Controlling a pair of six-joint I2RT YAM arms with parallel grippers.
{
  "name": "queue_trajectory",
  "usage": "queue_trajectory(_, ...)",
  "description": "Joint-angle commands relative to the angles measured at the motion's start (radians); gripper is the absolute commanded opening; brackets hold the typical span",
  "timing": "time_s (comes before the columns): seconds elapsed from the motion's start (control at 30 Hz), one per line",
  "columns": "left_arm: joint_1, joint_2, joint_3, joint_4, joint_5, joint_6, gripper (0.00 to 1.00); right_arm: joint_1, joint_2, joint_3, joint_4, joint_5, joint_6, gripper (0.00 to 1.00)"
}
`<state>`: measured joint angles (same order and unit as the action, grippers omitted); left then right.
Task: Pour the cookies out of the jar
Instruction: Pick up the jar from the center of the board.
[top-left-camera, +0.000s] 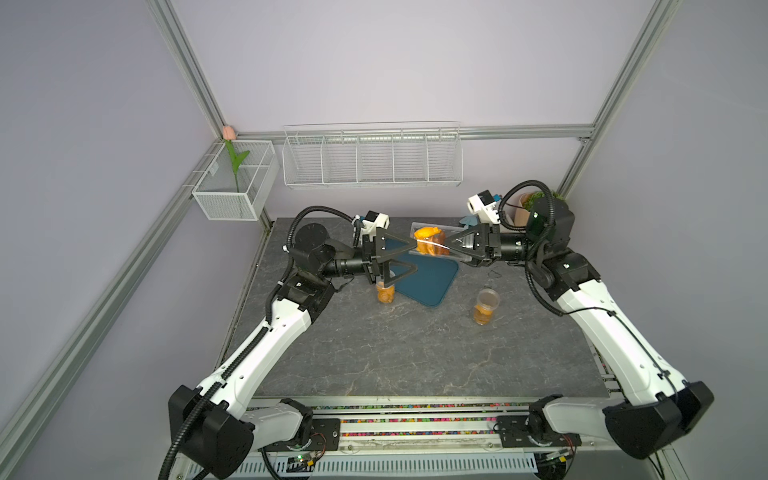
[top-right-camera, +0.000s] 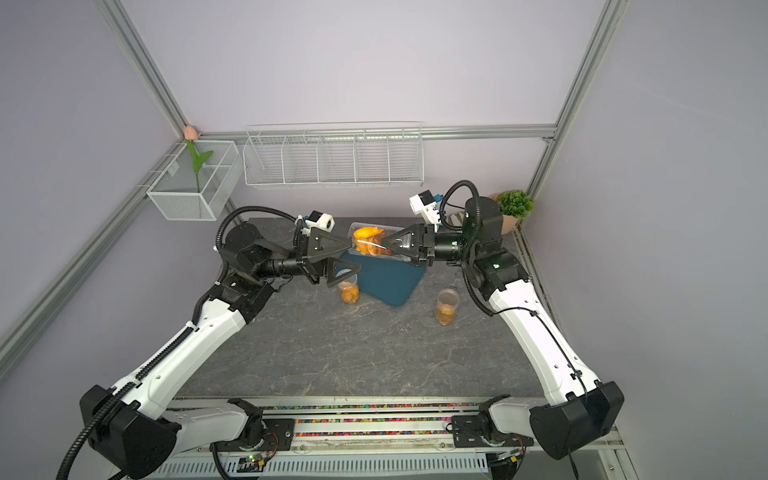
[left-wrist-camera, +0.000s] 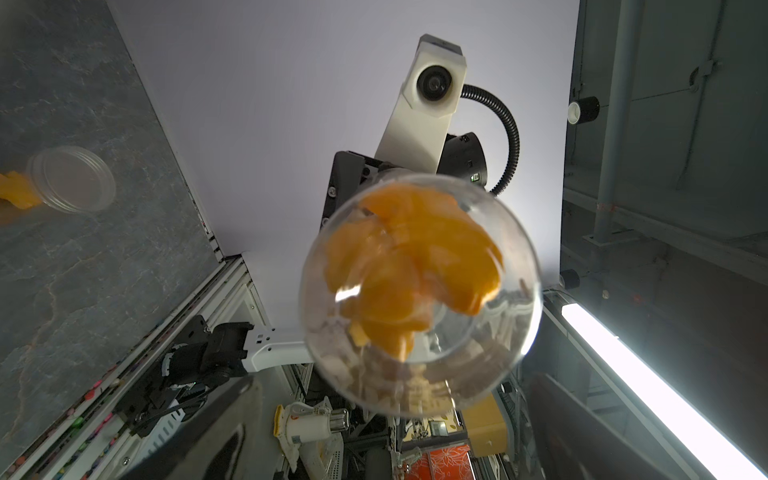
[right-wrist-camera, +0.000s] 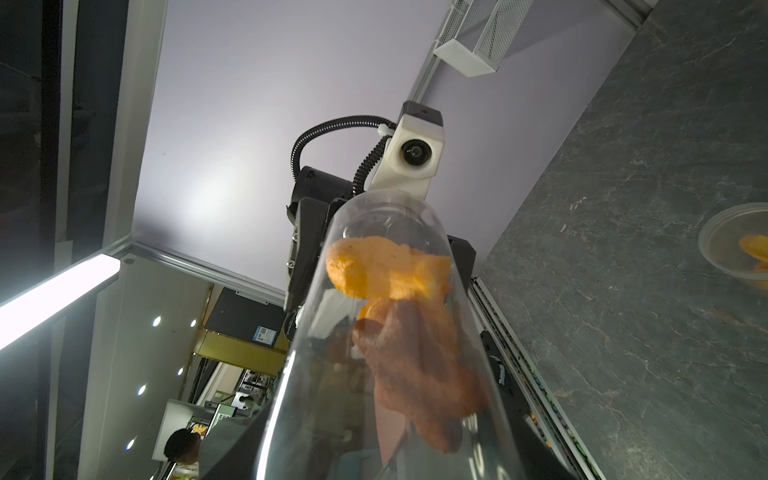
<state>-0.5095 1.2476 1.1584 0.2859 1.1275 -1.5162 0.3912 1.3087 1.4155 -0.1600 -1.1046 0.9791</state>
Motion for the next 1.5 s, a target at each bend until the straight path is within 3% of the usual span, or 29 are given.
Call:
queue_trajectory(0.0, -0.011, 0.000, 0.034, 0.042, 0.041, -0.060, 0.99, 0.029, -0.002, 0.031, -0.050, -0.085, -0.013, 0.60)
queue_trajectory(0.93, -0.064, -0.036, 0.027, -0.211, 0.061, 0.106, 1.00, 0.072, 0.017, 0.048, -0.406, -0.041, -0.252, 0.59)
queue_trajectory(1.1, -0.064, -0.030, 0.036, -0.208, 0.061, 0.106, 0.96, 0.074, 0.023, 0.044, -0.432, -0.036, -0.270, 0.59)
queue_trajectory(1.2, -0.064, -0.025, 0.040, -0.196, 0.058, 0.105, 0.87, 0.075, 0.023, 0.048, -0.439, -0.025, -0.274, 0.58)
queue_trajectory(1.47, -0.064, -0.011, 0.032, -0.117, 0.048, 0.058, 0.83, 0.075, 0.021, 0.037, -0.439, -0.009, -0.278, 0.58)
